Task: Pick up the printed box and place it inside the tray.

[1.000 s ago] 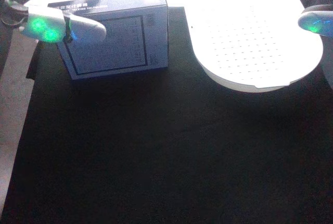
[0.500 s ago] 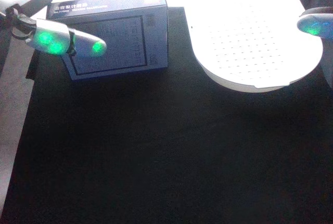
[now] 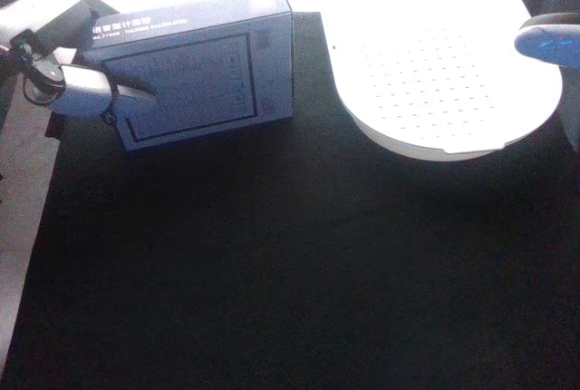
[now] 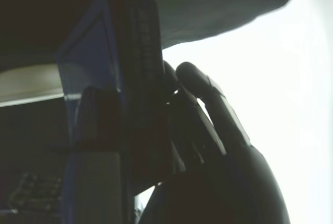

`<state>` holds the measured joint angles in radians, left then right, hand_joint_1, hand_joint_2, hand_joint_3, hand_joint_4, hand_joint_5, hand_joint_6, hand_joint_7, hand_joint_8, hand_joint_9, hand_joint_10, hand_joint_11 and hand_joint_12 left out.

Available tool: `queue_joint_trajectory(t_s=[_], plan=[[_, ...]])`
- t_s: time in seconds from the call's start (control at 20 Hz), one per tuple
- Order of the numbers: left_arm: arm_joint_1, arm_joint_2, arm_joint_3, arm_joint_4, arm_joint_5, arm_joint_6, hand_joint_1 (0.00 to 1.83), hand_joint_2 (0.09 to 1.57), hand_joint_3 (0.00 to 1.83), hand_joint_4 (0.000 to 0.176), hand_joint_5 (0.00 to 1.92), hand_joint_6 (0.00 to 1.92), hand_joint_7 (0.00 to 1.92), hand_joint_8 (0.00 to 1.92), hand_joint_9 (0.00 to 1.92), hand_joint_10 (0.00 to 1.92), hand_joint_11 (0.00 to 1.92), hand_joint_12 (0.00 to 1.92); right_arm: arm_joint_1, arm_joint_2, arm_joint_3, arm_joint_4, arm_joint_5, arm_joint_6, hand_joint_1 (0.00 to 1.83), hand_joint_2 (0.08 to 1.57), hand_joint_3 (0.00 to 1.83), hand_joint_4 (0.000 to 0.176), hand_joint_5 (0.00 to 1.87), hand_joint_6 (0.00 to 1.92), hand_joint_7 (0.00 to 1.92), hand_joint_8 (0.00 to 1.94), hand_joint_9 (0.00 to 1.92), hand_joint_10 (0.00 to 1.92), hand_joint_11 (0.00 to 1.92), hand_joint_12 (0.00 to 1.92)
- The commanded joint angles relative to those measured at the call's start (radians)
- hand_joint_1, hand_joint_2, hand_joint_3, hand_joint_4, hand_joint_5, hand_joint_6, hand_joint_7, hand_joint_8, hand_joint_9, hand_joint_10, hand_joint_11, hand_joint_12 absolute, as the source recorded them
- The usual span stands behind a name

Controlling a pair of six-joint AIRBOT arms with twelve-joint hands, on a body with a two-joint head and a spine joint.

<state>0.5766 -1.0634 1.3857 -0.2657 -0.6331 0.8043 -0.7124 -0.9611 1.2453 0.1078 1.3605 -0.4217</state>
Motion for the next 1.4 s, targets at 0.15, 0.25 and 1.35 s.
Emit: queue_joint_trajectory(t_s=[0.15,0.25,1.35], plan=[[-0.008,0.032,0.006,-0.035,-0.194,-0.029,1.26,1.13,0.00,0.000,0.96,0.75,0.97,1.27,0.97,1.55,0.86,1.89,0.014,0.004,0.005,0.029,0.114,0.004,0.73,0.75,0.00,0.123,0.13,0.00,0.32,0.00,0.15,0.00,0.00,0.22],[-0.008,0.060,-0.003,-0.066,-0.231,-0.029,1.27,1.12,0.00,0.000,0.94,0.78,1.02,1.17,1.03,1.28,0.89,1.69,0.014,0.004,0.008,0.031,0.114,0.004,0.73,0.74,0.00,0.139,0.14,0.00,0.31,0.00,0.13,0.00,0.00,0.13],[-0.161,0.040,-0.138,0.142,-0.470,-0.029,1.26,1.15,0.00,0.000,0.88,0.91,0.99,1.24,1.03,1.65,0.99,1.92,0.166,-0.141,0.134,0.030,-0.067,0.005,0.75,0.61,0.00,0.176,0.00,0.00,0.09,0.00,0.06,0.00,0.00,0.36]])
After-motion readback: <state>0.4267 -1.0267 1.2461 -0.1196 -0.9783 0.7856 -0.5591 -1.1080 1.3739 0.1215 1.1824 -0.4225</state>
